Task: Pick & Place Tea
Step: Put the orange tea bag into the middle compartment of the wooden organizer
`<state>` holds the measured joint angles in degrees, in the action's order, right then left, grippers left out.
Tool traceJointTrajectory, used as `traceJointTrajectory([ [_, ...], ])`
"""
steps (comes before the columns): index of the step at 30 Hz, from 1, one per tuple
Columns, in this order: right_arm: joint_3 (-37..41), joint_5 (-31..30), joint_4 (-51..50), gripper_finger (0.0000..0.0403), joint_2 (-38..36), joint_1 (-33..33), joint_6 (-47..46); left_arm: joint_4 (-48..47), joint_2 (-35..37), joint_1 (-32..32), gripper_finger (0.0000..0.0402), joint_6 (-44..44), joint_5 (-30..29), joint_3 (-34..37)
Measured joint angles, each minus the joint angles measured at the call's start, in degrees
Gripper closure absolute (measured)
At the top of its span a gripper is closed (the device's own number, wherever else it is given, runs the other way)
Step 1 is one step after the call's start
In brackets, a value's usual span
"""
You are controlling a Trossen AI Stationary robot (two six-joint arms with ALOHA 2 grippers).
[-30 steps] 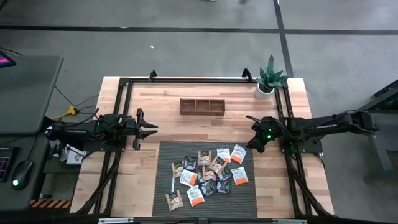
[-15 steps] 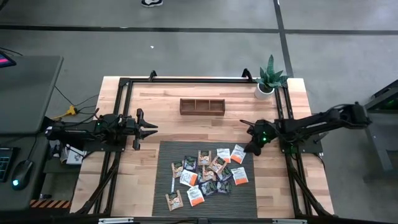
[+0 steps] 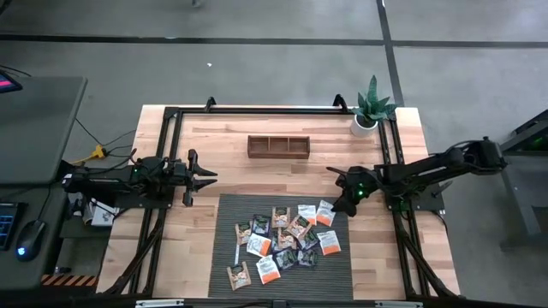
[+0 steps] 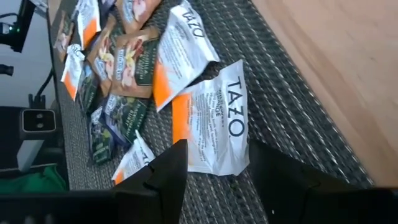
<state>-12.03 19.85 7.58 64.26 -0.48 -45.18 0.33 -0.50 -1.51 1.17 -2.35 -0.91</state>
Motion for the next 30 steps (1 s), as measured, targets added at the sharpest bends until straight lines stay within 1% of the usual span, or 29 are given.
traceJointTrajectory([
  [9, -0.4, -3.0, 0.5, 0.0235, 4.3, 0.2, 0.4, 0.0, 0.0, 0.0, 0.0319, 0.0, 0.0, 0.0],
  [21, -0.4, -2.4, 2.8, 0.0237, 5.2, 0.2, 0.4, 0.0, 0.0, 0.0, 0.0319, 0.0, 0.0, 0.0],
  [30, -0.3, -0.3, 3.0, 0.0257, 5.2, 0.2, 0.7, 0.0, 0.0, 0.0, 0.0319, 0.0, 0.0, 0.0],
])
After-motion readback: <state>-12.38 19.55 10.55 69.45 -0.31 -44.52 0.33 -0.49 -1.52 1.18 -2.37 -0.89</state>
